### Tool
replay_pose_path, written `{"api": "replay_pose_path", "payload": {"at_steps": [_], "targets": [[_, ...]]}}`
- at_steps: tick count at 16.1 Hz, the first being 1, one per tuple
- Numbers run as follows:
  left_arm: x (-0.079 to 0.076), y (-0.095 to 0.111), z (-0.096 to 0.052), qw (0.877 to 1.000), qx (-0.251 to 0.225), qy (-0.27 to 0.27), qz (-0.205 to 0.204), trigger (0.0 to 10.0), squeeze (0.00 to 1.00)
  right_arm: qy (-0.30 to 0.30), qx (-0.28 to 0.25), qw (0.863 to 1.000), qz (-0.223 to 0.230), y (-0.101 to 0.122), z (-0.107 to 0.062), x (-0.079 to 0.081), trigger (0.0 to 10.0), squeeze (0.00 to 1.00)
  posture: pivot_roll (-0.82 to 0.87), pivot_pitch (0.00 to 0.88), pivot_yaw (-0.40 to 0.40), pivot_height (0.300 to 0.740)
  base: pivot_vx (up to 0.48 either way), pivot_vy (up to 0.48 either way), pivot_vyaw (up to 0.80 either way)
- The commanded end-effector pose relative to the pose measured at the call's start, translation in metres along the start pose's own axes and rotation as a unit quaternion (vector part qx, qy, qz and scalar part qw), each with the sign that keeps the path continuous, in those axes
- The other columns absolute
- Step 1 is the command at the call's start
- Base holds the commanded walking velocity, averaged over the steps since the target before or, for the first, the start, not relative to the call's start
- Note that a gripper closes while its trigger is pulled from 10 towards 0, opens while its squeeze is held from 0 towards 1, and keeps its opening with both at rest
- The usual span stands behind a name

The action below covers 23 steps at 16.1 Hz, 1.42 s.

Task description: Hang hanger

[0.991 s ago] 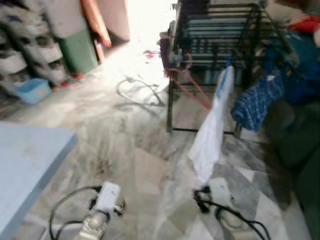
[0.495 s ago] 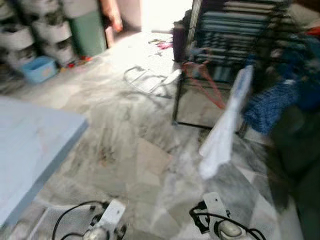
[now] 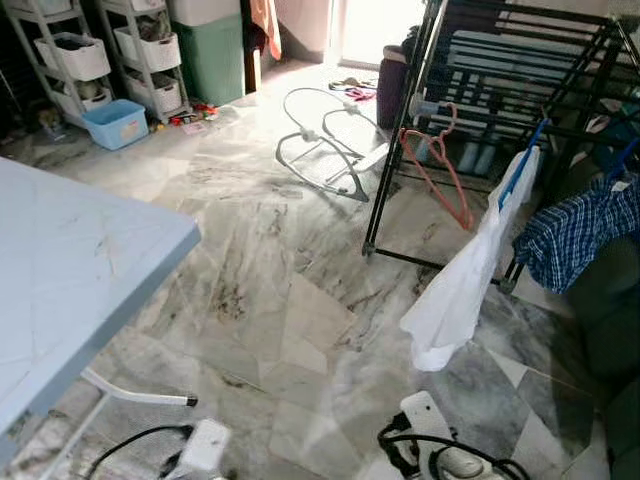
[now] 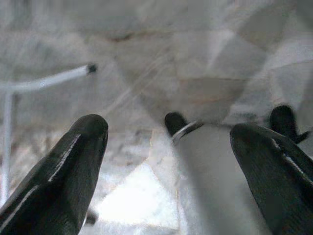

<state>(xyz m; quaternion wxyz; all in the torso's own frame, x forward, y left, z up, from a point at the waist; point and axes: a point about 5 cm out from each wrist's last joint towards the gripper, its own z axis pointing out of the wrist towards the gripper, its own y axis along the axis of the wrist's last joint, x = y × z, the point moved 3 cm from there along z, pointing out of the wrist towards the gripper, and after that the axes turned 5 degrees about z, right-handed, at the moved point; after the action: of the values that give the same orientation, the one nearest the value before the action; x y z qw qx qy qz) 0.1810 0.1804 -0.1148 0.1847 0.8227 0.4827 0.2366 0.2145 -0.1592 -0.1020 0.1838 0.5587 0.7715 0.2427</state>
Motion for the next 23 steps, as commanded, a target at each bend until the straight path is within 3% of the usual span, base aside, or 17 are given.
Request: {"api": "replay_pose_path", "payload": {"at_steps": [1, 2, 4, 8, 11, 16, 18, 23], "targets": [[-0.005, 0.011, 0.002, 1.000, -0.017, -0.013, 0.011, 10.0, 0.00, -0.004, 0.015, 1.000, -0.013, -0.005, -0.001, -0.005, 10.0, 0.00, 0.02, 0.000, -0.059, 0.740, 0.000, -0.480, 0.00], [-0.006, 0.013, 0.003, 1.000, -0.019, -0.015, 0.012, 10.0, 0.00, -0.008, 0.016, 1.000, -0.017, -0.005, -0.002, -0.007, 10.0, 0.00, 0.01, 0.000, -0.058, 0.740, 0.000, -0.480, 0.00], [0.004, 0.013, 0.003, 1.000, -0.011, -0.005, 0.025, 10.0, 0.00, -0.021, -0.001, 0.999, 0.044, 0.004, 0.000, -0.009, 10.0, 0.00, -0.01, 0.000, -0.060, 0.740, 0.000, -0.364, 0.00], [0.016, -0.005, -0.002, 0.999, 0.019, -0.002, 0.050, 10.0, 0.00, -0.016, -0.001, 0.998, 0.064, 0.002, 0.002, 0.004, 10.0, 0.00, -0.07, 0.000, -0.018, 0.740, 0.000, -0.342, 0.00], [0.021, -0.001, -0.001, 0.999, 0.017, 0.009, 0.041, 10.0, 0.00, -0.014, -0.003, 0.997, 0.074, 0.000, 0.002, 0.006, 10.0, 0.00, -0.08, 0.000, -0.007, 0.740, 0.000, -0.304, 0.00], [0.012, 0.003, 0.002, 1.000, 0.017, 0.006, 0.014, 10.0, 0.00, -0.025, -0.010, 0.997, 0.075, 0.006, 0.002, -0.001, 10.0, 0.00, -0.10, 0.000, -0.004, 0.740, 0.000, -0.153, 0.00], [0.005, 0.001, 0.002, 0.999, 0.028, -0.004, 0.027, 10.0, 0.00, -0.029, -0.009, 0.996, 0.085, 0.005, 0.001, -0.004, 10.0, 0.00, -0.10, 0.000, -0.010, 0.740, 0.000, 0.000, 0.00], [-0.004, 0.005, 0.004, 0.998, 0.033, -0.007, 0.055, 10.0, 0.00, -0.013, 0.003, 0.999, 0.046, -0.001, 0.001, 0.000, 10.0, 0.00, -0.09, 0.000, -0.010, 0.740, 0.000, 0.000, 0.48]]}}
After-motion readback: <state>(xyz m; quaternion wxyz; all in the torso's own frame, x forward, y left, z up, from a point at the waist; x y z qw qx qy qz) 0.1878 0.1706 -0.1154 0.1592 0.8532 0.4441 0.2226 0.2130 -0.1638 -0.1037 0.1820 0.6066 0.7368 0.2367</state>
